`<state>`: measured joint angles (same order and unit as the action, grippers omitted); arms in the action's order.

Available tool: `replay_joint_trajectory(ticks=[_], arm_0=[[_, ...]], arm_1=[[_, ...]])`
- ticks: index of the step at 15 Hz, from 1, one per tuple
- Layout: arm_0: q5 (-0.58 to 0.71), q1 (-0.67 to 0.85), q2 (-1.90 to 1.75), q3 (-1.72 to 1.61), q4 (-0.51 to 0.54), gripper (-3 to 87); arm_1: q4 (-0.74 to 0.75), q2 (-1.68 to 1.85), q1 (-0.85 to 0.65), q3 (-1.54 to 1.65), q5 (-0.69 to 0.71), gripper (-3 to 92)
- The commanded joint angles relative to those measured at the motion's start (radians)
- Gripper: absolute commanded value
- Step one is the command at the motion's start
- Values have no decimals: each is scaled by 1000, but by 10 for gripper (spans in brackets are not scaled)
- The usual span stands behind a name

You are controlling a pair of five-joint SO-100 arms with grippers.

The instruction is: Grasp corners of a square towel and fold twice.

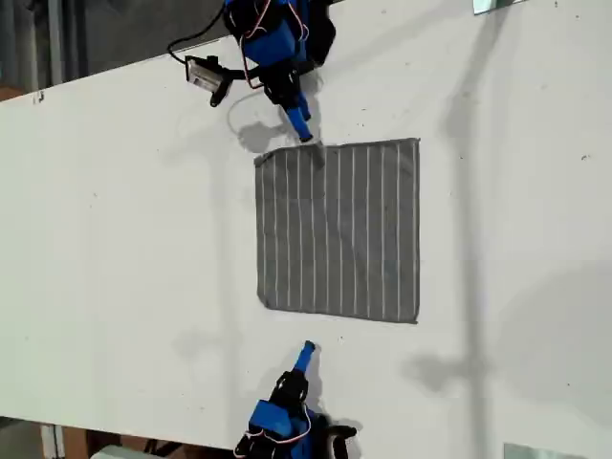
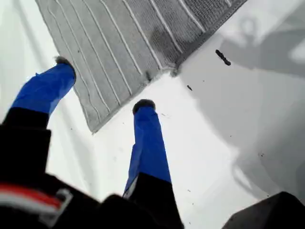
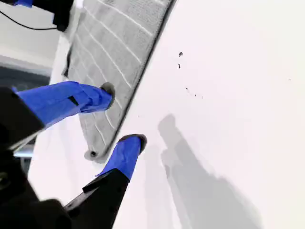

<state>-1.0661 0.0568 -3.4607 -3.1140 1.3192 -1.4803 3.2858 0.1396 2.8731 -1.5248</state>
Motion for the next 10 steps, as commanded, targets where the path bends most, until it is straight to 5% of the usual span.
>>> replay_joint_trajectory(ticks=[1,10], arm_0=[[-554,170,-8,9,9,188],[-563,164,-8,8,9,204]], arm_1=[[31,0,-61,-6,-17,191],[11,2,-61,-29,-20,187]])
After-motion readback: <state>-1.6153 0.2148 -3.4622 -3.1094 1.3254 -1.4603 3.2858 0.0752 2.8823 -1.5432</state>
